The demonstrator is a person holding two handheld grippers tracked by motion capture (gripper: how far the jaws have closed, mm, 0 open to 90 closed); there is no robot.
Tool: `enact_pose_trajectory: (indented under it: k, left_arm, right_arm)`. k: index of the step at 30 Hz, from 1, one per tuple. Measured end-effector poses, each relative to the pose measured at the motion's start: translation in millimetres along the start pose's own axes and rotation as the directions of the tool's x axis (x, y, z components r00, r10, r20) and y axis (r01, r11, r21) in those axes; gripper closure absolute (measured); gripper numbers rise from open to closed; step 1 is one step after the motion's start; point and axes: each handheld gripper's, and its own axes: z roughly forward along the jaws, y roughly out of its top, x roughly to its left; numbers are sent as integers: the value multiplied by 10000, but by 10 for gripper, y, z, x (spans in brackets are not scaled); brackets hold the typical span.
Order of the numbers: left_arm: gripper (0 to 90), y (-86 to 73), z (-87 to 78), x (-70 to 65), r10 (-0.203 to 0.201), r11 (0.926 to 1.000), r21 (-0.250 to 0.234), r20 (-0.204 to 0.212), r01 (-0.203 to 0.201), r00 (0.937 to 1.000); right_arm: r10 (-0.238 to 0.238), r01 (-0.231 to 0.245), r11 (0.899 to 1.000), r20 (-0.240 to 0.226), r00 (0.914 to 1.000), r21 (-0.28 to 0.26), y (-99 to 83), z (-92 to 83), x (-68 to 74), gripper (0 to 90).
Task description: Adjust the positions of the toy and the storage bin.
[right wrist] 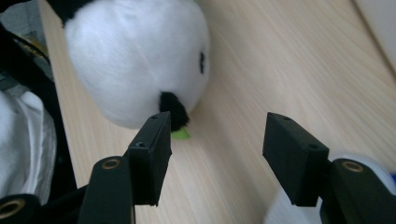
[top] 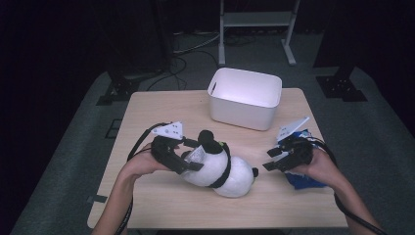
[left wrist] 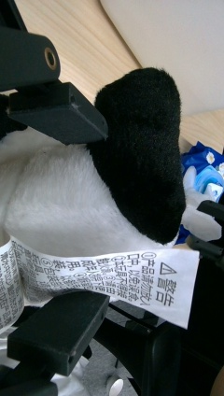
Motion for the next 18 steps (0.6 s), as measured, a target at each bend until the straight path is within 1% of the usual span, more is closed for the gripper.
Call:
enact_pose_trajectory:
  k: [5, 10, 13, 15, 18]
  left_arm:
    - [184, -79, -37, 29, -181, 9998, 4, -11, 181, 9998]
    - [184, -181, -80, 64, -419, 9991, -15, -49, 418, 9991]
    - [184, -235, -106, 78, -535, 9986, 23, -84, 535, 9985]
    - [184, -269, -121, 82, -573, 9983, 57, -125, 574, 9983]
    - [183, -323, -154, 93, -642, 9978, 166, -160, 645, 9978]
  right_arm:
    - [-390, 397, 9992, -721, 9966, 90, 97, 178, 85, 404]
    - [-717, 756, 9967, -1212, 9900, 285, 140, 334, 134, 436]
    - [-827, 875, 9957, -1364, 9872, 296, 172, 402, 168, 461]
    - [-932, 971, 9951, -1437, 9852, 208, 194, 426, 185, 502]
    - [-1111, 1132, 9936, -1512, 9822, 52, 227, 449, 220, 534]
